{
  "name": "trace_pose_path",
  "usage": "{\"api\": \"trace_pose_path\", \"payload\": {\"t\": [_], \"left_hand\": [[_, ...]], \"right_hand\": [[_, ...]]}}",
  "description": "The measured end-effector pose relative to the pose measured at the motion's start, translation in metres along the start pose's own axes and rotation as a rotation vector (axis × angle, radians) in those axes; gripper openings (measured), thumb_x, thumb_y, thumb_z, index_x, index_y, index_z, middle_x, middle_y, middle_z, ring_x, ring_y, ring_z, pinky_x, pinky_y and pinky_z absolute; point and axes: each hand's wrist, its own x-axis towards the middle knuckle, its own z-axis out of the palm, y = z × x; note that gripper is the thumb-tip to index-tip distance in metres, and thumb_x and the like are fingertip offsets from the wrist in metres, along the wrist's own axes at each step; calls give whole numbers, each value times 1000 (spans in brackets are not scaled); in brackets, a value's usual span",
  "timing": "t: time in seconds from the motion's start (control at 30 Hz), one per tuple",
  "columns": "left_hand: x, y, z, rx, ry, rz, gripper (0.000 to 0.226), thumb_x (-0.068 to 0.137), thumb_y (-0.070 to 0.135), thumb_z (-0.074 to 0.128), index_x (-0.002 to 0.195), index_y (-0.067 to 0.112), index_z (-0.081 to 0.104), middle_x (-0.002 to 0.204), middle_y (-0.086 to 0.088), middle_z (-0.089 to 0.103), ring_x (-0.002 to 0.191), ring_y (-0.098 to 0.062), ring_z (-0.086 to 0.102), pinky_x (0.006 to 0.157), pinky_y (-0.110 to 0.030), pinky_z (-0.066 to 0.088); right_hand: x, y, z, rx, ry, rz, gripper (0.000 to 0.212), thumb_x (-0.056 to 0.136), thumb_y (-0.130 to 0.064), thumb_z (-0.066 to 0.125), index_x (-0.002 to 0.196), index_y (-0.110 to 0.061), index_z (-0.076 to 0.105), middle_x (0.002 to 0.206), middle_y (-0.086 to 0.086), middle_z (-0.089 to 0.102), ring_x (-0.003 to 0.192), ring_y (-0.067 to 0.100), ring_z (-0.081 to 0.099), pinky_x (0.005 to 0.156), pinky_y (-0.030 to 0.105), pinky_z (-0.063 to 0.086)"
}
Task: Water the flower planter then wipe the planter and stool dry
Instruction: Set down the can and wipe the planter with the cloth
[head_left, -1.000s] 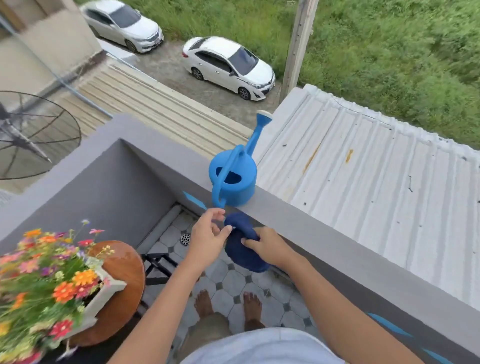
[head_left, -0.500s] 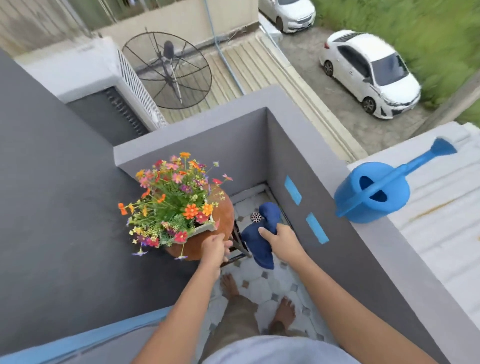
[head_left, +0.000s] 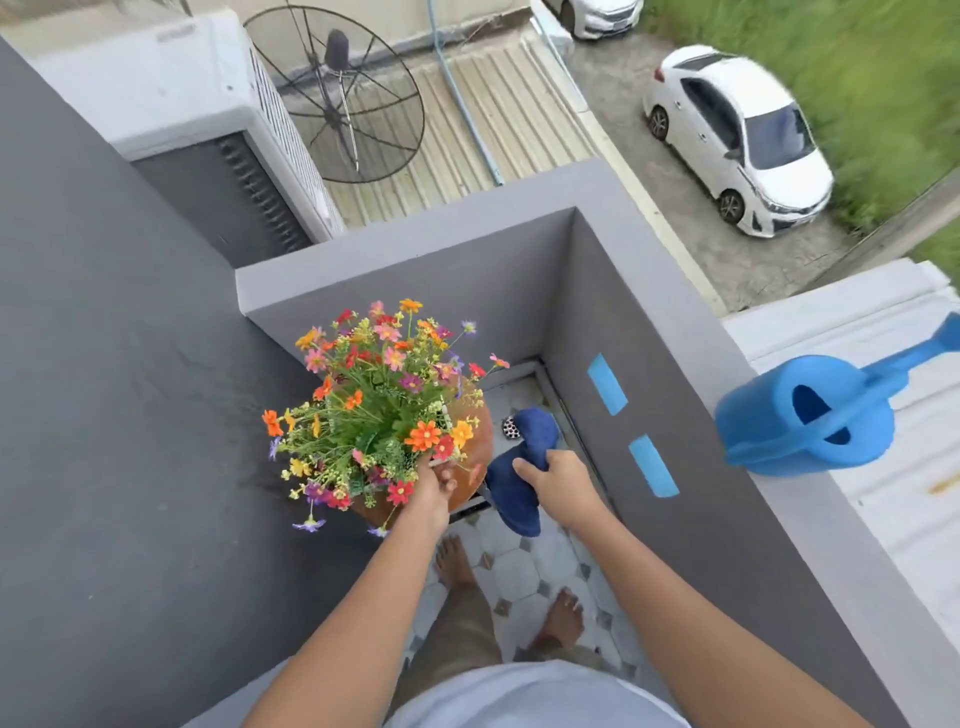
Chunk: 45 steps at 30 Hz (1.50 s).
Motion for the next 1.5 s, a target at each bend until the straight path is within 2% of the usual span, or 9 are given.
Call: {"api": "trace_pose_path", "payload": {"t": [0.1, 0.27, 0.6, 0.83, 1.03, 1.13, 1.2, 1.27, 1.5], "left_hand": [[3, 11, 0, -83, -5, -43, 34, 107, 21, 26, 75, 19, 40, 38, 2, 45, 54, -10, 27, 63, -17, 30], [12, 62, -7, -29, 49, 71, 25, 96, 8, 42, 74, 6, 53, 66, -13, 58, 29, -5, 39, 38, -20, 30], [-40, 113, -7, 35, -181, 144, 20, 91, 2, 43, 76, 7, 55, 56, -8, 55, 32, -7, 37, 33, -19, 26], [-141, 135, 62, 112, -322, 329, 26, 100, 5, 33, 80, 7, 49, 63, -11, 54, 32, -7, 38, 34, -18, 27], [-138, 156, 57, 184, -397, 273, 26, 104, 9, 31, 87, 4, 49, 50, -8, 61, 33, -4, 45, 31, -16, 35], [-144, 154, 62, 160, -410, 293, 21, 105, 12, 35, 93, 6, 50, 48, -8, 61, 33, -4, 48, 32, -16, 40], [-151, 148, 70, 128, -411, 299, 15, 103, 8, 38, 95, 7, 51, 47, -7, 61, 32, -3, 48, 32, -15, 40], [-156, 143, 77, 130, -371, 316, 17, 102, 6, 36, 93, 4, 51, 47, -6, 59, 32, -3, 46, 31, -15, 37], [-163, 139, 84, 180, -361, 375, 22, 105, 10, 27, 100, 6, 48, 52, -7, 58, 34, -5, 40, 31, -17, 30]], "right_hand": [[10, -16, 11, -30, -7, 28, 48, 98, -28, 59, 61, -12, 34, 60, 5, 38, 59, 22, 41, 50, 31, 28], [24, -37, 23, -46, -5, -6, 44, 98, -26, 56, 63, -11, 35, 59, 6, 39, 58, 23, 42, 55, 32, 32], [-32, -110, 34, 287, -43, -348, 30, 108, -28, 40, 78, -26, 44, 82, -13, 39, 72, -7, 45, 70, 12, 35], [0, -133, -72, 394, 379, -571, 37, 105, -24, 48, 69, -24, 37, 80, -4, 36, 70, 4, 39, 68, 23, 30], [48, -144, -117, 523, 515, -463, 28, 103, -27, 52, 127, -16, 61, 97, 8, 53, 86, 15, 53, 76, 28, 37], [37, -130, -116, 535, 472, -452, 15, 102, -21, 54, 107, -13, 65, 94, 8, 53, 89, 26, 56, 75, 31, 36], [11, -131, -106, 554, 479, -499, 11, 101, -19, 56, 92, -16, 62, 86, 0, 48, 80, 12, 53, 72, 28, 34], [-12, -134, -95, 576, 506, -585, 7, 99, -18, 60, 95, -16, 64, 85, -5, 48, 79, 1, 50, 72, 22, 36], [-6, -157, -127, 589, 546, -636, 12, 101, -21, 57, 91, -16, 64, 84, 1, 47, 78, 17, 48, 70, 16, 36]]}}
